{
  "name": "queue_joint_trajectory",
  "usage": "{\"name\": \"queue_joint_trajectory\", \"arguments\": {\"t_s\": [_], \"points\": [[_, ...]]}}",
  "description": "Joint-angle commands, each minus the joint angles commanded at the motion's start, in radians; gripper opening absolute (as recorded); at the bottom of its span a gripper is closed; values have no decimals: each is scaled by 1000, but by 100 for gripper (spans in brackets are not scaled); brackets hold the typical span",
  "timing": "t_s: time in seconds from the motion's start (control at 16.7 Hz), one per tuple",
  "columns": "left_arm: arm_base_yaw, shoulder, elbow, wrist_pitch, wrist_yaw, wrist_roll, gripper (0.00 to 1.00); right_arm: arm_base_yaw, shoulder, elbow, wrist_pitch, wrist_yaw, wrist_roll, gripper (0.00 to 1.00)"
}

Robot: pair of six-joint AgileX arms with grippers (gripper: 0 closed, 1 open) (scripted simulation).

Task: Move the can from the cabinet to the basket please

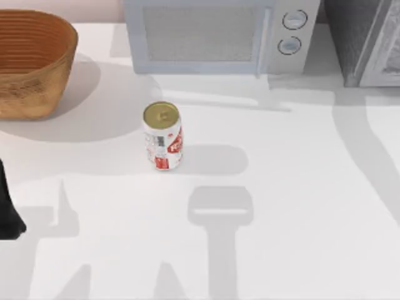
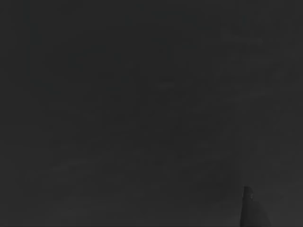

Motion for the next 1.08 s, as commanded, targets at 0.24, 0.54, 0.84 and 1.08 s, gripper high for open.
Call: {"name": "queue_joint_trajectory", "arguments": {"t_s": [0.24, 0.54, 0.84, 1.08], "points": [[0, 0, 0, 0, 0, 0, 100, 66, -9, -10, -2, 66, -1, 100], [0, 0, 0, 0, 0, 0, 100, 33, -16, 11, -3, 77, -13, 100], [0, 0, 0, 0, 0, 0, 100, -31, 100, 91, 31, 14, -11, 100], [0, 0, 0, 0, 0, 0, 100, -41, 119, 104, 37, 3, -11, 100]]}}
